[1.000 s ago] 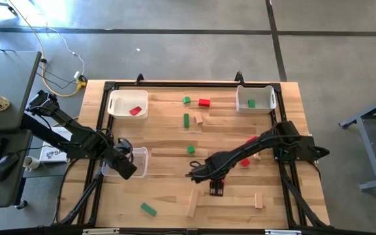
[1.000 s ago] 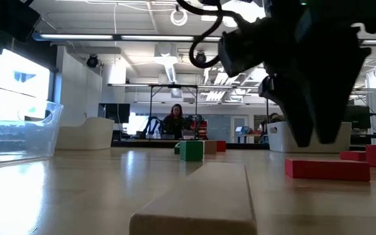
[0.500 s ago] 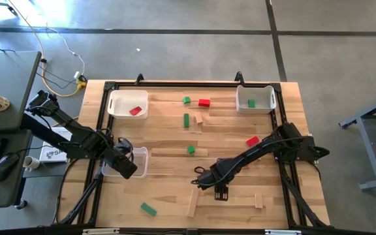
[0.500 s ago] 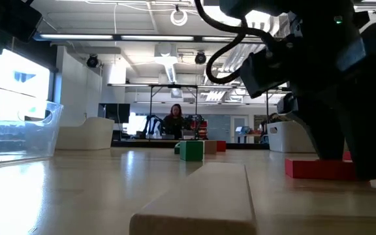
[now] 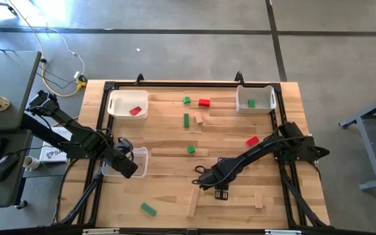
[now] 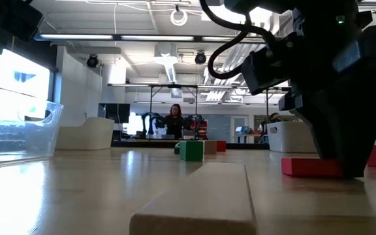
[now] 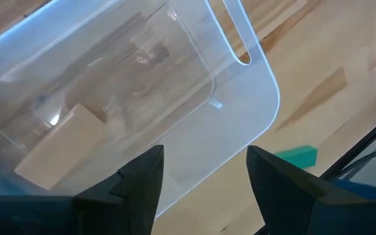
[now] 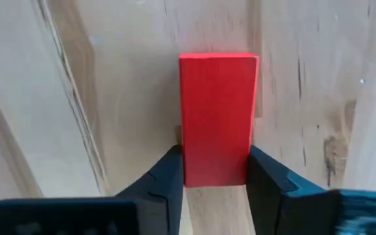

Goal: Sort & place blocks by color
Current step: Put the red rectangle into the left white bin

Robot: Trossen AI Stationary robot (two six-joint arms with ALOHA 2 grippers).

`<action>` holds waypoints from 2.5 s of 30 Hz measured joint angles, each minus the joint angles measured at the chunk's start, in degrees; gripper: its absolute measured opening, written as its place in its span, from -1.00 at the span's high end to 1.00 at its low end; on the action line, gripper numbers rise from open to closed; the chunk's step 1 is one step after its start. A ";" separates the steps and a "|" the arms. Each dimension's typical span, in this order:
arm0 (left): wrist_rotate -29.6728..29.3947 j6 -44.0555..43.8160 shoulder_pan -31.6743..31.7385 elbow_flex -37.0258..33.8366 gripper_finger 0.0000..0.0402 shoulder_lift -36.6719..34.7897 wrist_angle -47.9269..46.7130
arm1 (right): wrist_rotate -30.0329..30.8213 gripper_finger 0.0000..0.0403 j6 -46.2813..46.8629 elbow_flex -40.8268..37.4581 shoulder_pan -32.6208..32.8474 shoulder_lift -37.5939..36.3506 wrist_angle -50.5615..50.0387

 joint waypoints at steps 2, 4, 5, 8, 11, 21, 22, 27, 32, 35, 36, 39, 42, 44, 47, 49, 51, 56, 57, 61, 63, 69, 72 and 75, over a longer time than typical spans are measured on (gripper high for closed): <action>0.00 -1.59 0.00 0.00 -0.02 0.00 0.41 | -1.01 0.50 -0.66 -0.02 -0.59 0.04 0.02; 0.01 -2.61 0.00 0.00 -0.02 -0.20 1.37 | -1.57 0.50 -1.59 -0.02 -1.13 0.03 0.02; 0.00 -2.96 0.06 0.00 -0.02 -0.57 1.79 | -1.88 0.50 -1.79 -0.02 -1.48 -0.10 0.07; -0.04 -3.36 0.98 0.02 -0.02 -1.91 3.68 | -2.98 0.50 -2.31 -0.16 -2.65 -1.11 0.20; -0.78 -2.85 2.11 0.02 -0.02 -4.11 5.98 | -1.34 0.50 -3.54 -0.44 -4.08 -2.58 1.34; -11.73 -1.38 8.33 0.07 -0.02 -10.39 14.29 | -1.87 0.50 -3.35 -0.21 -10.24 -9.01 9.48; -12.66 -1.36 9.19 0.07 -0.02 -10.59 15.00 | -1.71 0.50 -3.35 -0.19 -10.89 -9.45 10.32; -14.04 -1.34 14.09 0.07 -0.02 -11.21 16.34 | -0.90 0.50 -5.09 2.73 -13.59 -9.84 11.67; -13.87 3.98 19.38 0.07 -0.02 -11.09 17.78 | 2.32 0.50 -9.37 8.40 -16.47 -9.82 11.62; -13.64 8.04 22.85 0.07 -0.02 -11.10 20.07 | 3.25 0.50 -10.97 11.34 -18.24 -9.82 11.22; -13.64 9.15 24.00 0.07 -0.02 -11.10 20.32 | 4.01 0.50 -11.21 12.17 -18.79 -9.82 10.65; -13.63 12.17 27.52 0.07 -0.02 -11.10 21.65 | 6.55 0.50 -13.04 14.00 -20.22 -9.82 9.50; -13.63 15.39 30.91 0.07 -0.02 -10.46 24.02 | 8.52 0.50 -14.61 14.82 -21.69 -9.82 9.07; -13.21 17.70 33.07 0.04 -0.02 -9.52 25.85 | 8.87 0.50 -15.13 15.02 -22.75 -9.82 9.66; -10.48 20.97 36.31 0.04 -0.02 -7.73 29.50 | 9.66 0.50 -15.52 15.02 -24.10 -9.82 10.67; -7.91 22.89 38.29 0.04 -0.02 -6.19 31.12 | 9.68 0.50 -16.22 15.02 -24.75 -9.82 12.00; -5.61 24.52 40.02 0.04 -0.02 -4.25 33.23 | 9.62 0.50 -16.59 15.02 -25.19 -9.82 13.08; -0.39 28.03 43.64 0.02 -0.02 0.55 38.20 | 10.18 0.50 -16.93 15.02 -26.27 -9.75 13.76; 0.62 28.56 44.16 0.02 -0.02 1.57 39.30 | 10.27 0.50 -17.06 15.02 -26.45 -9.66 13.83; 4.56 29.33 45.76 0.02 -0.02 5.25 44.14 | 10.81 0.50 -17.50 15.02 -27.08 -9.32 13.52; 6.59 29.60 46.38 0.02 -0.02 6.84 46.63 | 11.46 0.50 -17.51 15.02 -27.42 -9.21 12.46; 9.32 30.17 47.62 0.02 -0.02 11.19 52.18 | 11.67 0.50 -17.14 15.02 -27.93 -9.21 11.62; 9.72 30.15 48.51 0.02 -0.02 13.23 52.46 | 11.65 0.50 -17.41 15.02 -27.89 -9.21 11.67; 9.96 30.18 49.33 0.02 -0.02 14.57 52.93 | 12.31 0.50 -17.93 15.02 -27.82 -9.21 11.72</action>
